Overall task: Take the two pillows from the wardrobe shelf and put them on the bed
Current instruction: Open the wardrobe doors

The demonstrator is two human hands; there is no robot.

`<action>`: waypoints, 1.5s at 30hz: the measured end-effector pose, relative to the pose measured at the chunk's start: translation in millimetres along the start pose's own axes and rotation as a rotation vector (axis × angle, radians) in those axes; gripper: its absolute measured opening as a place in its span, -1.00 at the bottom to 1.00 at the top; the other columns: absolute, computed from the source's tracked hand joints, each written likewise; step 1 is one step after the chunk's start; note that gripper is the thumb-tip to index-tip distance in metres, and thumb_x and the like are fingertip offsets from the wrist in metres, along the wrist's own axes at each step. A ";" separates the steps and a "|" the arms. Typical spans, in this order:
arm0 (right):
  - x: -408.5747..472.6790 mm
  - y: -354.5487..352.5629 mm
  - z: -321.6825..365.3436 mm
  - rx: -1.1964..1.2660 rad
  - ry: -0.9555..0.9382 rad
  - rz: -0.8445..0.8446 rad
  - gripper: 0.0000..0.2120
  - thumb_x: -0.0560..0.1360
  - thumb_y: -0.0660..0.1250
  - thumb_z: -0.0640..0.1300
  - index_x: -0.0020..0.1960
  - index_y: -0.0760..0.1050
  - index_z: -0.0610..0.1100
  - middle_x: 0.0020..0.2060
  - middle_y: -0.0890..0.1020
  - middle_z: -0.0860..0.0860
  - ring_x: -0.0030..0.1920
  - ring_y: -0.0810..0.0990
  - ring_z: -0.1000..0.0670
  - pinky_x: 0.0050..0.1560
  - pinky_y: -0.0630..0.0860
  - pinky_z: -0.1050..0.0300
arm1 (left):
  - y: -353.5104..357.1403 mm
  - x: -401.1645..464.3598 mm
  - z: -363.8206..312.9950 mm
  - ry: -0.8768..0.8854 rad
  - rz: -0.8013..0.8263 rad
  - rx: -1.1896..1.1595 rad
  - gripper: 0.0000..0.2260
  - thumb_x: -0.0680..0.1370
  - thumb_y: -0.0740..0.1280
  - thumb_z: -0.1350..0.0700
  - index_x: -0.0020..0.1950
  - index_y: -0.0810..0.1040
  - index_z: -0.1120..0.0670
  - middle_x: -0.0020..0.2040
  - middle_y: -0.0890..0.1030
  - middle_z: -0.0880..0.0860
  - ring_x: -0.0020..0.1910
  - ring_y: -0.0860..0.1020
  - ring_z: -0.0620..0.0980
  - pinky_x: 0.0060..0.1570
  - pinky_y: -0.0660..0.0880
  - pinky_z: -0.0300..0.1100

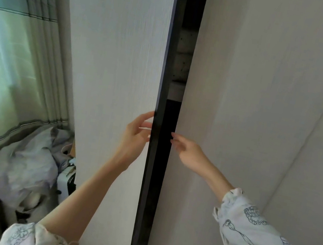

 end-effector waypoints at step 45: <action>-65.3 261.5 231.1 0.259 -0.168 0.344 -0.50 0.60 0.13 -0.13 0.50 0.06 -0.11 0.42 0.32 -0.07 0.39 0.32 0.02 0.19 0.26 0.34 | -306.4 -156.6 -49.7 0.247 -0.264 0.574 -0.64 0.52 0.15 0.23 0.27 0.47 -0.02 0.12 0.54 -0.14 0.10 0.48 -0.34 0.06 0.37 -0.47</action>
Point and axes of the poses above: each hand's wrist, its own x-axis towards the middle knuckle, its own y-axis out of the palm, z = x × y, the point moved 9 cm from there along x, towards the middle knuckle
